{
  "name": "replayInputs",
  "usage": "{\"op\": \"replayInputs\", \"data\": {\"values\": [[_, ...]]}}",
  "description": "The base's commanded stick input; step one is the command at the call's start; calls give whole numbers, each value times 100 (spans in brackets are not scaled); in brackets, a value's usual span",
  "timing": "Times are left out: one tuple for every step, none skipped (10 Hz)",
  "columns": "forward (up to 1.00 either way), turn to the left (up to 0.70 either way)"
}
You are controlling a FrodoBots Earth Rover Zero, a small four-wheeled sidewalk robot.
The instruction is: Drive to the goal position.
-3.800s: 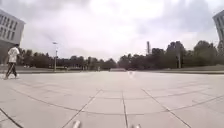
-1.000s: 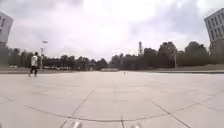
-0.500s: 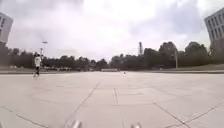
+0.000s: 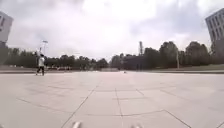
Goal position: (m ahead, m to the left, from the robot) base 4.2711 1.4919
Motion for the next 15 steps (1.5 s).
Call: {"op": "replayInputs", "data": {"values": [[70,0],[70,0],[70,0],[70,0],[70,0],[70,0],[70,0],[70,0],[70,0],[70,0],[70,0],[70,0],[70,0],[70,0],[70,0]]}}
